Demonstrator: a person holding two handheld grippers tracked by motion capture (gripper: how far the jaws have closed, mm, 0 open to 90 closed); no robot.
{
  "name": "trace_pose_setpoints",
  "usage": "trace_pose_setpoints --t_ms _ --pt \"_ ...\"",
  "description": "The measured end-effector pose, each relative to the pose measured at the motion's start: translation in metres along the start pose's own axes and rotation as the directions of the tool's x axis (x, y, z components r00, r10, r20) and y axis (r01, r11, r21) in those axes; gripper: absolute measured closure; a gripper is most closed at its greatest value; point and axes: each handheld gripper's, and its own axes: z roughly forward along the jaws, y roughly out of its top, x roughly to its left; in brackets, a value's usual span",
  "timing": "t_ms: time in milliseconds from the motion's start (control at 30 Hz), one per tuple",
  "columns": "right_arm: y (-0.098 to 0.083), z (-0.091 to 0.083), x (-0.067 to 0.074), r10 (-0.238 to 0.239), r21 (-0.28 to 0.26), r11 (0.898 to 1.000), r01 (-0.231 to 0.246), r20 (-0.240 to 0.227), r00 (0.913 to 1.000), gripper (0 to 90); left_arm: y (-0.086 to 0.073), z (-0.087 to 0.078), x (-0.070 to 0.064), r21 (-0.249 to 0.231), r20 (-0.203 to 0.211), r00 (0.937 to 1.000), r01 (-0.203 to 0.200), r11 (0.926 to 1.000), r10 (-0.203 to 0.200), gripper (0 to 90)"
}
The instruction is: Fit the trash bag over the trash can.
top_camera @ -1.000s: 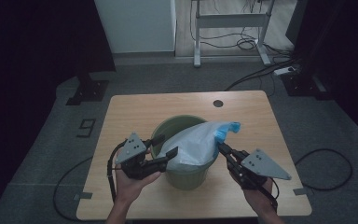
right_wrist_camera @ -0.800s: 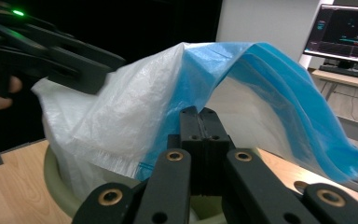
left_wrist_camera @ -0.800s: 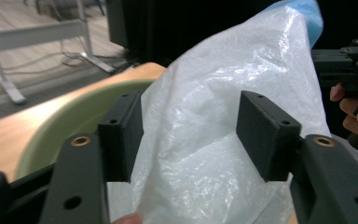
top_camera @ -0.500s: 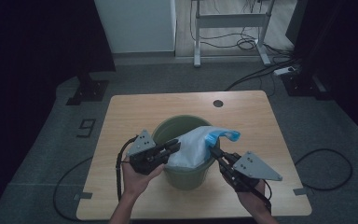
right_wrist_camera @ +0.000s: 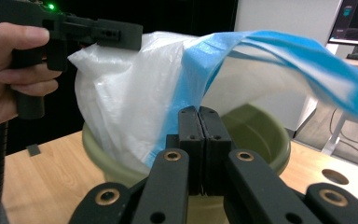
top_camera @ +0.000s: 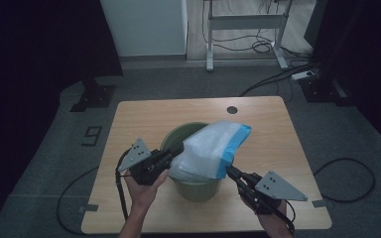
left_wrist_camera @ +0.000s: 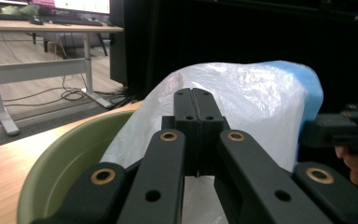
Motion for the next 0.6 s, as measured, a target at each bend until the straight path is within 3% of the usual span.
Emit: trace_pose_setpoints --t_ms 200,433,600 --pt "-0.011 -0.008 0.005 0.024 0.021 1.0 -0.023 -0.024 0.9994 87.7 -0.005 -0.006 0.001 -0.018 0.012 0.9997 0.019 0.9997 -0.019 89.9" --pt "-0.017 -0.012 -0.003 0.058 0.017 0.998 -0.058 0.012 0.9982 72.2 -0.01 -0.016 0.001 -0.041 0.024 0.999 0.04 0.9984 -0.039 89.9" --pt "-0.02 -0.01 -0.004 0.074 0.028 0.997 -0.074 0.002 0.9972 65.5 -0.013 -0.02 0.002 -0.062 0.044 0.997 0.066 0.9959 -0.063 89.9"
